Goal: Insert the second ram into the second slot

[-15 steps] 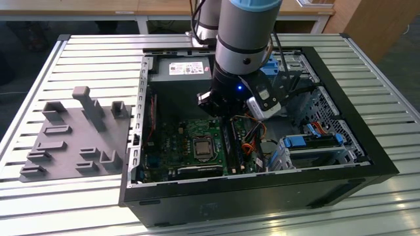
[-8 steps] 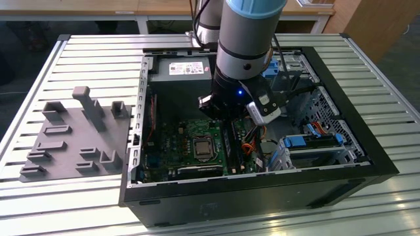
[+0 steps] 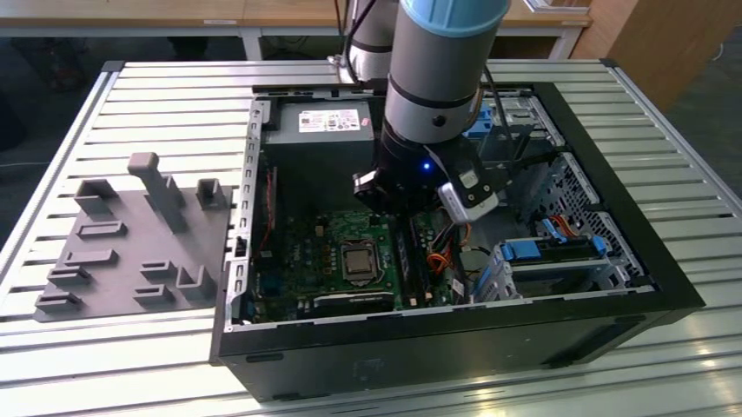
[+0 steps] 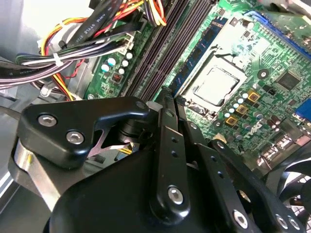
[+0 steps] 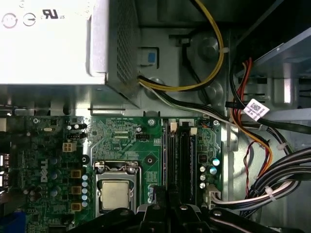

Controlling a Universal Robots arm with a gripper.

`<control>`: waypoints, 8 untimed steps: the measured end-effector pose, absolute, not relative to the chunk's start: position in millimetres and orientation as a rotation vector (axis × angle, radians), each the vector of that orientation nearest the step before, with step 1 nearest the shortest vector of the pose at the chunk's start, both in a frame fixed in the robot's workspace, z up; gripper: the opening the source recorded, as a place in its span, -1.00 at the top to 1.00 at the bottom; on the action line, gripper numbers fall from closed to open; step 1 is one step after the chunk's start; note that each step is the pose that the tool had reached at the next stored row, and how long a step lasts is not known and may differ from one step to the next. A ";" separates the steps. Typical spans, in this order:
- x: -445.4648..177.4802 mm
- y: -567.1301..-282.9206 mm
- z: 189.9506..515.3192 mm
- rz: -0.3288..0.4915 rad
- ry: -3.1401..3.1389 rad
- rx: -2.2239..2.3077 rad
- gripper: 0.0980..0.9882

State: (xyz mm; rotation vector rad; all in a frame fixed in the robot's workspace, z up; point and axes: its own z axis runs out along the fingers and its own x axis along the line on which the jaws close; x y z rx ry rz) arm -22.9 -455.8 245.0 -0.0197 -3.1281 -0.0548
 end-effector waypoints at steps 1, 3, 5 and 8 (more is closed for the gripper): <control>-22.7 -455.8 244.4 -0.055 -3.128 -0.020 0.92; -22.6 -456.6 243.4 -0.053 -3.128 -0.020 0.92; -22.6 -458.0 242.0 -0.051 -3.128 -0.020 0.92; -22.6 -459.9 240.3 -0.048 -3.128 -0.020 0.92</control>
